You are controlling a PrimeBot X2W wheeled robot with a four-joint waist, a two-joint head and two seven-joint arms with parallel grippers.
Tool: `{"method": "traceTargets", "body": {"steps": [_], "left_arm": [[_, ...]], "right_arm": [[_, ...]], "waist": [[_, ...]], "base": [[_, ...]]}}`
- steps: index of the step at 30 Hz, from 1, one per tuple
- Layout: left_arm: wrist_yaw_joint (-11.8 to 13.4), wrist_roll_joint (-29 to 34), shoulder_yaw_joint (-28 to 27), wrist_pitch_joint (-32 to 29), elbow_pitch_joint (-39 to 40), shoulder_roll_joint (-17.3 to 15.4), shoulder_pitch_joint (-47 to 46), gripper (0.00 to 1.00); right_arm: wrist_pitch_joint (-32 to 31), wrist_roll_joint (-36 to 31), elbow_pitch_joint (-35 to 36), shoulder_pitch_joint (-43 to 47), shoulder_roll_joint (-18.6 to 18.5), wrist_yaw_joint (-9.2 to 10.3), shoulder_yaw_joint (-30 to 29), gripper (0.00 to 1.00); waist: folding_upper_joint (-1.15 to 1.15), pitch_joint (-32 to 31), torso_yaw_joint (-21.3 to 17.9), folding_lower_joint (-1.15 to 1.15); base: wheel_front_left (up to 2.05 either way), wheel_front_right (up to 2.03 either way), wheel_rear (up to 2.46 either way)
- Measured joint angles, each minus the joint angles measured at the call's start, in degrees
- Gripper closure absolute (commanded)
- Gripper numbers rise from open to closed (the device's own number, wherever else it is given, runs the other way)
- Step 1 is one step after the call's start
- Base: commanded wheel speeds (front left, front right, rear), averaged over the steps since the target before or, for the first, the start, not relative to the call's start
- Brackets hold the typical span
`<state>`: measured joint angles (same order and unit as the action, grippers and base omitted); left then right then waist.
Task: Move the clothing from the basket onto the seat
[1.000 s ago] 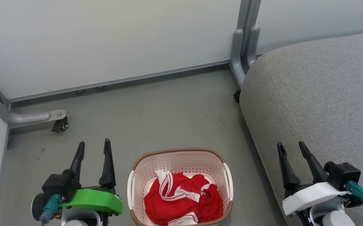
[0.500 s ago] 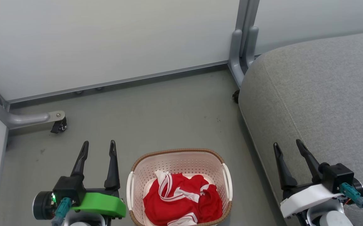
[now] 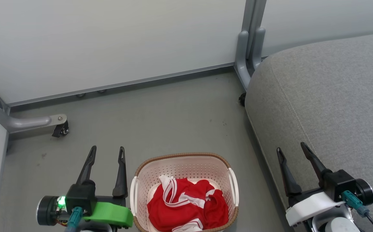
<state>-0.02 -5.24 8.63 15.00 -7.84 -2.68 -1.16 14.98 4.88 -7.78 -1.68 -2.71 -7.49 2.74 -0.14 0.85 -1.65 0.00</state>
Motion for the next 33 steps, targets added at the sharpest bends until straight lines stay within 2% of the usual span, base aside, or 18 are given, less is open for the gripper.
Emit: {"method": "traceTargets", "body": {"steps": [33], "left_arm": [[0.5, 0.8, 0.5, 0.1, -0.9, 0.0, 0.0, 0.00]], "right_arm": [[0.0, -0.2, 0.2, 0.0, 0.0, 0.00, 0.1, 0.00]], "waist": [[0.00, 1.0, -0.2, 0.00]], "base": [[0.00, 0.00, 0.00]]}}
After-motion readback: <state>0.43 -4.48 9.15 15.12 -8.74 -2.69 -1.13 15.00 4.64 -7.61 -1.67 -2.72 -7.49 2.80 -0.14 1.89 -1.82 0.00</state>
